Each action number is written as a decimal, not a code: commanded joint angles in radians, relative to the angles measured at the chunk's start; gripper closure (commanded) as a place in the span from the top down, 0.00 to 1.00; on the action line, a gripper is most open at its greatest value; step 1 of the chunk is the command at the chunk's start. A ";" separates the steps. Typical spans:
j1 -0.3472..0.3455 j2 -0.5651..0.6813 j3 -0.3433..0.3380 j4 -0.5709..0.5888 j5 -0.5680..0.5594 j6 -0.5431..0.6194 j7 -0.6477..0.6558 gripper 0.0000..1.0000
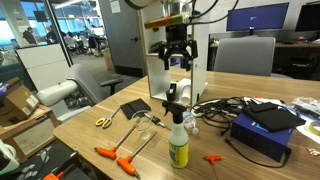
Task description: Put the water bottle on the table
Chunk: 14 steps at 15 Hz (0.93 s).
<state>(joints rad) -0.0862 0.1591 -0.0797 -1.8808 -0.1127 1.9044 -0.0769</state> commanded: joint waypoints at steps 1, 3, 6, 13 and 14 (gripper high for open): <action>0.025 -0.227 0.022 -0.127 -0.007 -0.060 -0.004 1.00; 0.038 -0.342 0.037 -0.191 -0.002 -0.081 -0.004 1.00; 0.055 -0.502 0.052 -0.293 0.009 -0.093 -0.012 1.00; 0.067 -0.768 0.067 -0.494 0.023 -0.166 0.042 1.00; 0.061 -0.789 0.068 -0.511 0.041 -0.182 0.080 1.00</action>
<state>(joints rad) -0.0219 -0.5281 -0.0152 -2.3142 -0.1077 1.7510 -0.0691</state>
